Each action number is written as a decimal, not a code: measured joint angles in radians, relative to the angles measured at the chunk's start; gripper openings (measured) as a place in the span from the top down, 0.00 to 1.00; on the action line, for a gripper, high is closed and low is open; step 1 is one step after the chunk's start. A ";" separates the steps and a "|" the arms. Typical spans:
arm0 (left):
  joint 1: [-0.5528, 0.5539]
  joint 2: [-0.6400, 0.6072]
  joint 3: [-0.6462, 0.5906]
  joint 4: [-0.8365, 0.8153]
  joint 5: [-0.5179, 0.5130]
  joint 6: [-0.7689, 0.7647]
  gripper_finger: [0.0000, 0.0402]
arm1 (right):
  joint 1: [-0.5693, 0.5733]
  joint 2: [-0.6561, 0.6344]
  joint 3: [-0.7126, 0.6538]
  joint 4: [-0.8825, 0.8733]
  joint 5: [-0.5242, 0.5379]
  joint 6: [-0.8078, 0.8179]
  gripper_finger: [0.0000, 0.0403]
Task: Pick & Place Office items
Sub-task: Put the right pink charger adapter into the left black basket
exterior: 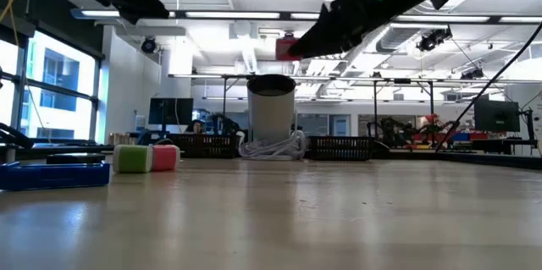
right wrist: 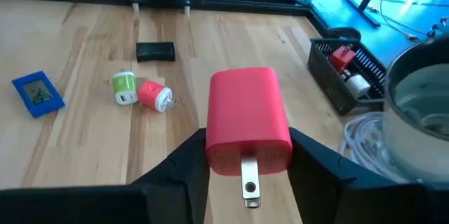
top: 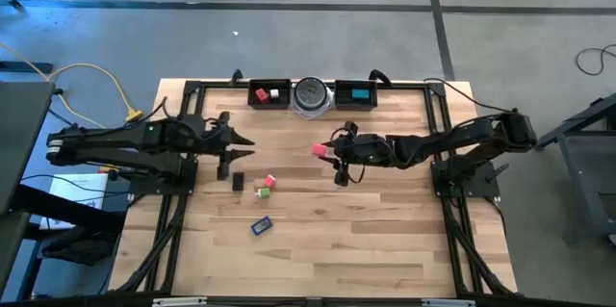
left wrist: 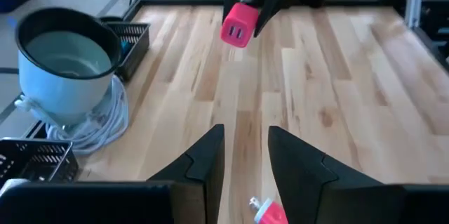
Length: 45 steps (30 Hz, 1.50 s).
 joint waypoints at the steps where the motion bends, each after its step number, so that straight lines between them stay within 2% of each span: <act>1: 0.000 -0.013 0.000 0.000 0.000 -0.001 0.74 | 0.000 -0.016 0.000 -0.011 0.003 -0.009 0.64; 6: 0.000 -0.075 0.000 -0.018 0.000 0.010 0.74 | 0.000 -0.132 0.000 -0.081 0.051 -0.039 0.64; 12: 0.000 -0.133 -0.007 -0.074 0.000 -0.019 0.74 | 0.008 -0.278 -0.018 -0.130 0.048 -0.033 0.64; 18: 0.000 -0.155 -0.114 -0.043 -0.001 -0.078 0.74 | 0.034 -0.326 -0.113 -0.108 0.078 -0.015 0.64; 21: 0.001 -0.154 -0.216 0.116 -0.002 -0.108 0.74 | 0.035 -0.327 -0.178 0.004 0.064 -0.008 0.64; 26: 0.000 -0.138 -0.406 0.556 0.010 -0.130 0.74 | 0.035 -0.328 -0.266 0.173 0.026 0.004 0.64; 29: 0.000 -0.115 -0.468 0.759 0.013 -0.110 0.74 | 0.035 -0.314 -0.274 0.222 -0.014 0.015 0.64; 35: 0.000 -0.022 -0.479 0.856 0.043 -0.114 0.70 | 0.031 -0.212 -0.274 0.321 -0.066 0.020 0.64; 45: 0.002 0.226 -0.479 1.106 0.056 -0.110 0.52 | -0.014 -0.066 -0.274 0.509 -0.183 0.036 0.64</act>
